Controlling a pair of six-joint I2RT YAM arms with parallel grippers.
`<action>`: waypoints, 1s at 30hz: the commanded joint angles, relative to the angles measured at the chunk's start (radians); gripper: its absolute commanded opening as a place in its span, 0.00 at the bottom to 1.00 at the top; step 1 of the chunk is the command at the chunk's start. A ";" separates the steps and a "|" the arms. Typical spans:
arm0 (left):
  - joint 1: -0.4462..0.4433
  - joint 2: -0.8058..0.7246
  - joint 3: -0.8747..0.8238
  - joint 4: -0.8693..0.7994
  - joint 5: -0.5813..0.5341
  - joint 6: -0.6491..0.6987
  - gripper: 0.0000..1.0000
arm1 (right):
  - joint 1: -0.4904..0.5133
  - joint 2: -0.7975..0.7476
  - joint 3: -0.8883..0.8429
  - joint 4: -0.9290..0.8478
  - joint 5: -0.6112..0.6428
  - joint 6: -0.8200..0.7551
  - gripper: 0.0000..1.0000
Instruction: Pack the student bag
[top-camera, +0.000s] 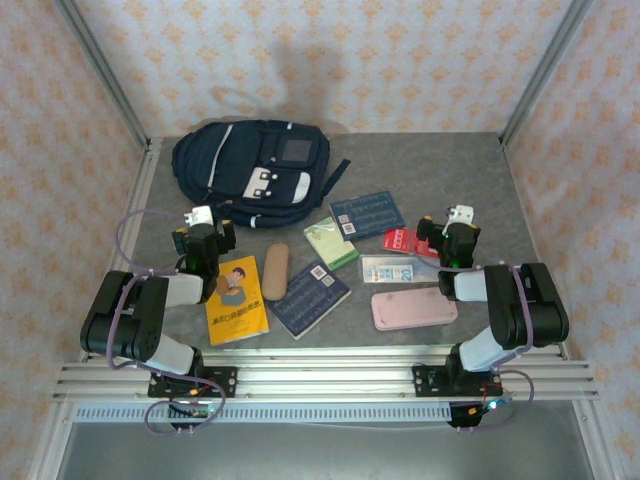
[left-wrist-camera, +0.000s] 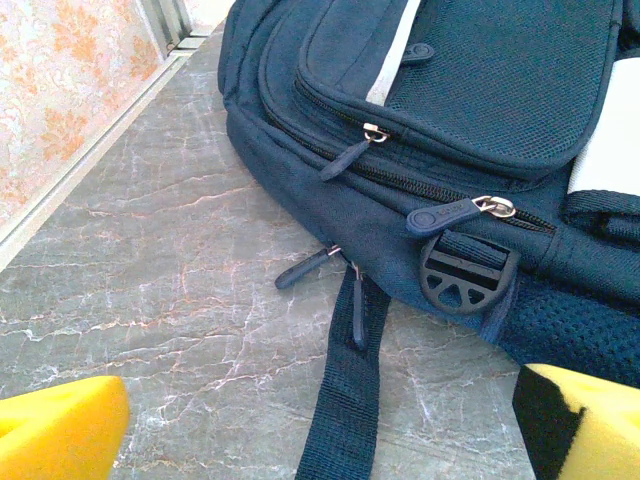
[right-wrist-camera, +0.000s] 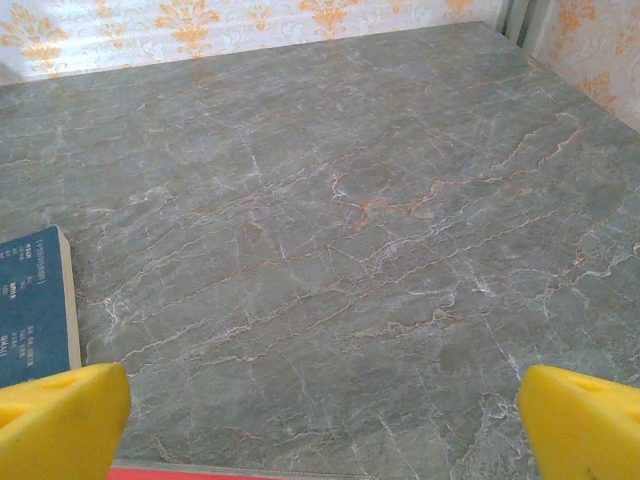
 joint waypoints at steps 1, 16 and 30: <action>-0.008 -0.050 0.037 -0.034 -0.030 0.017 1.00 | 0.006 -0.021 -0.024 0.053 -0.034 -0.019 0.99; -0.297 -0.663 0.345 -0.742 -0.038 -0.066 1.00 | 0.595 -0.585 0.474 -0.853 0.078 -0.137 0.99; -0.212 -0.241 0.865 -1.470 0.022 -0.483 1.00 | 0.619 -0.415 0.933 -1.506 0.007 0.399 0.99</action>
